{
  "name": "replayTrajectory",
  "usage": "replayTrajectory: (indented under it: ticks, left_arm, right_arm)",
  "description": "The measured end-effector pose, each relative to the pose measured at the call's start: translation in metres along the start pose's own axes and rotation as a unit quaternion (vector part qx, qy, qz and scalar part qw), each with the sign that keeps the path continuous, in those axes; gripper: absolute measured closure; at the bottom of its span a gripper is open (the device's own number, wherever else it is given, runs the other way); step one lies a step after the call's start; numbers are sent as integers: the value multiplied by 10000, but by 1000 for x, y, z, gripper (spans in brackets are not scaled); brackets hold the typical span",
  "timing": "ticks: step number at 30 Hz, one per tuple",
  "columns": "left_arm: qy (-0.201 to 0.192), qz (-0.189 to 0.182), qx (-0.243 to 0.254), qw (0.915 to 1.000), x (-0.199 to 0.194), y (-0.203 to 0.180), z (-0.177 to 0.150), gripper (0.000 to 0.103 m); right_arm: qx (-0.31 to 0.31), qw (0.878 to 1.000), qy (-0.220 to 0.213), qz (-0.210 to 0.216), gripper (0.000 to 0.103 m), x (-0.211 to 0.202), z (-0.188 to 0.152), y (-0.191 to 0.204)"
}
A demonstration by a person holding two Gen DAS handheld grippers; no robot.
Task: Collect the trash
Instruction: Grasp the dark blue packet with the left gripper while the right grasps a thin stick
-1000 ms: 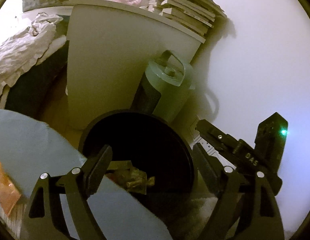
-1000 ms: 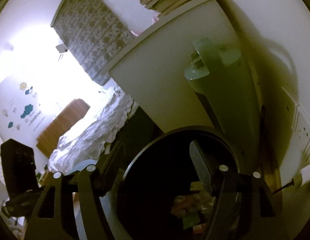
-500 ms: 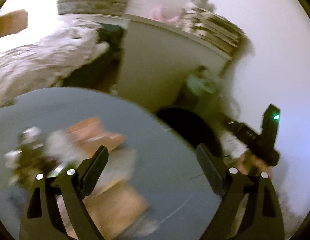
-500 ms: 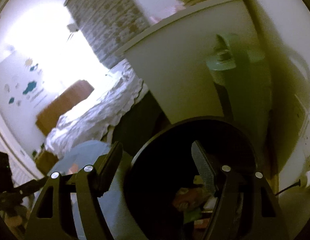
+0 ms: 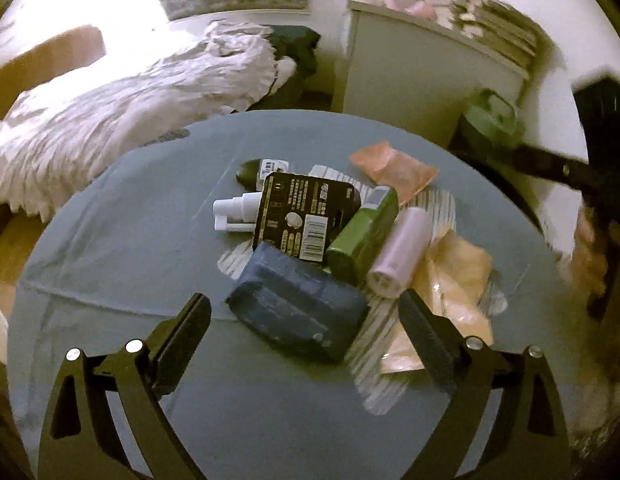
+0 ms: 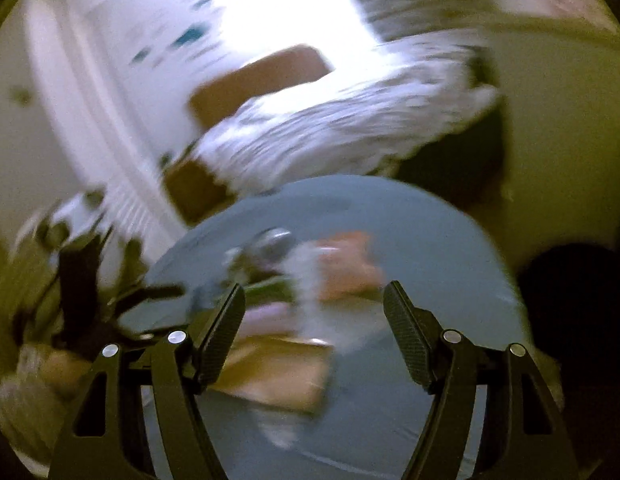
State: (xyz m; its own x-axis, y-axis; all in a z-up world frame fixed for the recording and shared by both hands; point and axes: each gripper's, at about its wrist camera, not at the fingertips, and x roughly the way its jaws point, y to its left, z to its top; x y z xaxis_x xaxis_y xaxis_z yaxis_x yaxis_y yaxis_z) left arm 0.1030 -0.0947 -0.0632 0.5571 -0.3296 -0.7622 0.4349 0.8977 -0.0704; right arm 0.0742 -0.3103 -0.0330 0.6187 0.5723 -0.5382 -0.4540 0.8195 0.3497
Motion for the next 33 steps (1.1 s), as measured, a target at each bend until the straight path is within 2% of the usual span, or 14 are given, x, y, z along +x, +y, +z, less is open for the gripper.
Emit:
replayTrajectory:
  ticks: [3, 7, 11, 14, 18, 19, 21, 23, 24, 25, 29, 33]
  left_arm:
    - [150, -53, 312, 9994, 9, 4, -3, 10]
    - [242, -37, 499, 9985, 18, 12, -3, 10]
    - [277, -322, 544, 9976, 23, 20, -3, 10]
    - [292, -379, 672, 9966, 22, 19, -7, 10]
    - [289, -434, 811, 9953, 21, 16, -11, 10]
    - [295, -454, 857, 9948, 21, 16, -12, 10]
    - [319, -487, 898, 9943, 21, 14, -14, 10]
    - [290, -533, 897, 9941, 20, 15, -11, 18]
    - [239, -490, 896, 9945, 19, 16, -10, 29]
    - [228, -515, 853, 9948, 19, 17, -9, 32]
    - [175, -658, 605, 9958, 16, 26, -9, 39]
    - [71, -784, 426, 9960, 6, 27, -12, 44]
  right_arm:
    - [-770, 9959, 468, 68, 32, 33, 19, 43]
    - [-1655, 9812, 982, -167, 32, 77, 32, 82]
    - [-1883, 9720, 1372, -302, 32, 116, 36, 87]
    - [-1892, 9669, 1664, -408, 35, 141, 39, 85]
    - [-1713, 9625, 2092, -205, 66, 164, 38, 79]
    - [-1748, 9618, 2101, -139, 75, 164, 36, 82]
    - [-1754, 9623, 2081, 8, 80, 162, 34, 87]
    - [-1743, 9635, 2024, 173, 84, 159, 32, 93]
    - [-1732, 9645, 1977, 238, 88, 157, 32, 95]
    - [-1710, 9662, 1903, 320, 100, 153, 32, 98]
    - [-1481, 9761, 1541, 402, 101, 135, 39, 101]
    - [-990, 9882, 1001, 601, 101, 102, 49, 91]
